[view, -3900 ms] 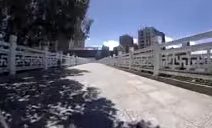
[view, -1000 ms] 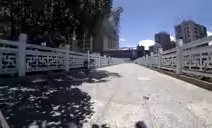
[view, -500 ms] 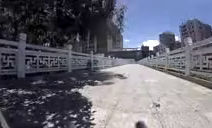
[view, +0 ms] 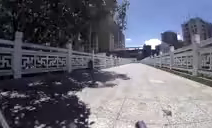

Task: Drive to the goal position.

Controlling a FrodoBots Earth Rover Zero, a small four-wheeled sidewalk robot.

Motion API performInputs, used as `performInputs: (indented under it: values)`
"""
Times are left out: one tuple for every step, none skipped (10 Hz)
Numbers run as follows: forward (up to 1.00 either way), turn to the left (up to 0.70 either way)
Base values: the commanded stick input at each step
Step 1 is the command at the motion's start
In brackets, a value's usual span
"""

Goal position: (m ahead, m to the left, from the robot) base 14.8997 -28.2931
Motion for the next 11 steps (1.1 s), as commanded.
performInputs:
  values:
    - [0.7,0.0]
    - [0.7,0.0]
    - [0.7,-0.08]
    - [0.7,-0.13]
    - [0.7,-0.09]
    - [0.7,-0.03]
    - [0.45,0.0]
    - [0.45,0.0]
    - [0.45,0.0]
    - [0.45,0.0]
    - [0.45,0.0]
